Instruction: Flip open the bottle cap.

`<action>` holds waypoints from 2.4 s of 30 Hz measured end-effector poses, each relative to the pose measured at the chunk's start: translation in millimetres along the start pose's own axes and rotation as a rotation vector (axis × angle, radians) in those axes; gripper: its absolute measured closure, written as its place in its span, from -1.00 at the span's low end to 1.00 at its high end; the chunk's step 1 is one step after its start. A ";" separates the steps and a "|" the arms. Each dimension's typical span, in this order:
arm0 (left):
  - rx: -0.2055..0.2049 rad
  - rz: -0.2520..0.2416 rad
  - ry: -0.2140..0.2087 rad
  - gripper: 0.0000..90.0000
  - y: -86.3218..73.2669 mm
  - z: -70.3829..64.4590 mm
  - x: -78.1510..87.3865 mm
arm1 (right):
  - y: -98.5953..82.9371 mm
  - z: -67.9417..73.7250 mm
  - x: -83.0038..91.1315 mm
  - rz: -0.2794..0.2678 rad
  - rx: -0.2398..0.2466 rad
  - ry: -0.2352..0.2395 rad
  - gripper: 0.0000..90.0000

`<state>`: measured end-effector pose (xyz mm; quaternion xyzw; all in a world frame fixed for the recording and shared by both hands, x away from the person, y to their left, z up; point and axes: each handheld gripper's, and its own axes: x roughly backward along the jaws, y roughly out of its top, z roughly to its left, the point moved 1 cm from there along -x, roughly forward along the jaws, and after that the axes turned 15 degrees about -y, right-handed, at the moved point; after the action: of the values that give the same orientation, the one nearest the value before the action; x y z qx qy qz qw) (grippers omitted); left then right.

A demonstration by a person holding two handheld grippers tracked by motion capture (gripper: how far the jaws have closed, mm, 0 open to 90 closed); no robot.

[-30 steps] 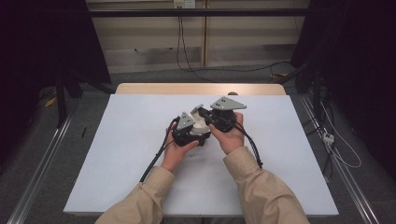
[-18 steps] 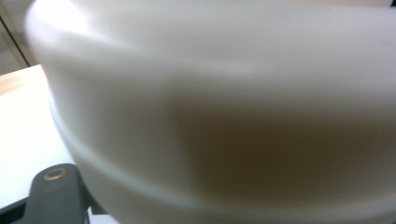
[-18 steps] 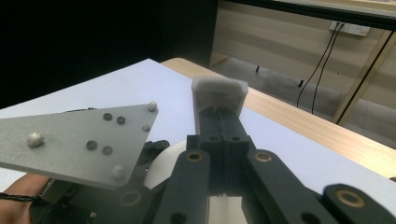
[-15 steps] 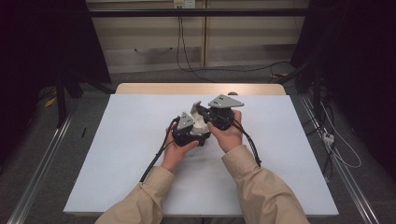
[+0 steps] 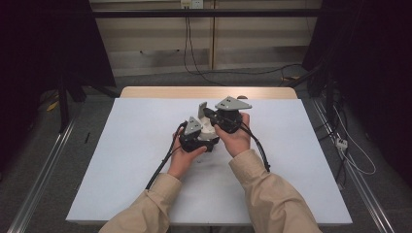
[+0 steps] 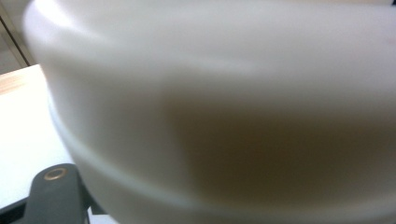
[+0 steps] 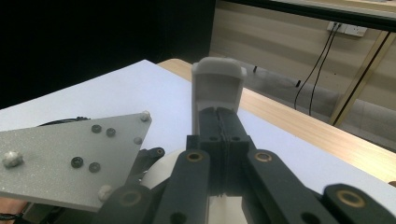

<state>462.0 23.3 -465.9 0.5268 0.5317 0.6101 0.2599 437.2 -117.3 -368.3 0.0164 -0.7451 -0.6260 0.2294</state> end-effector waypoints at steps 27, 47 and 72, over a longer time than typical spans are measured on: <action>-0.006 0.002 0.008 -0.59 0.2 0.2 -0.4 | 2.7 3.7 -14.0 0.026 0.023 -0.008 1.00; 0.003 0.002 0.000 -0.59 0.1 0.1 -0.9 | 1.4 3.1 -23.4 0.034 0.017 -0.012 1.00; -0.002 0.005 0.012 -0.58 0.3 1.2 -0.5 | 0.6 4.8 -31.5 0.047 0.010 -0.008 1.00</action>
<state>463.3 23.2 -465.9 0.5240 0.5313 0.6146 0.2556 463.8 -102.9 -378.4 -0.0025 -0.7492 -0.6170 0.2409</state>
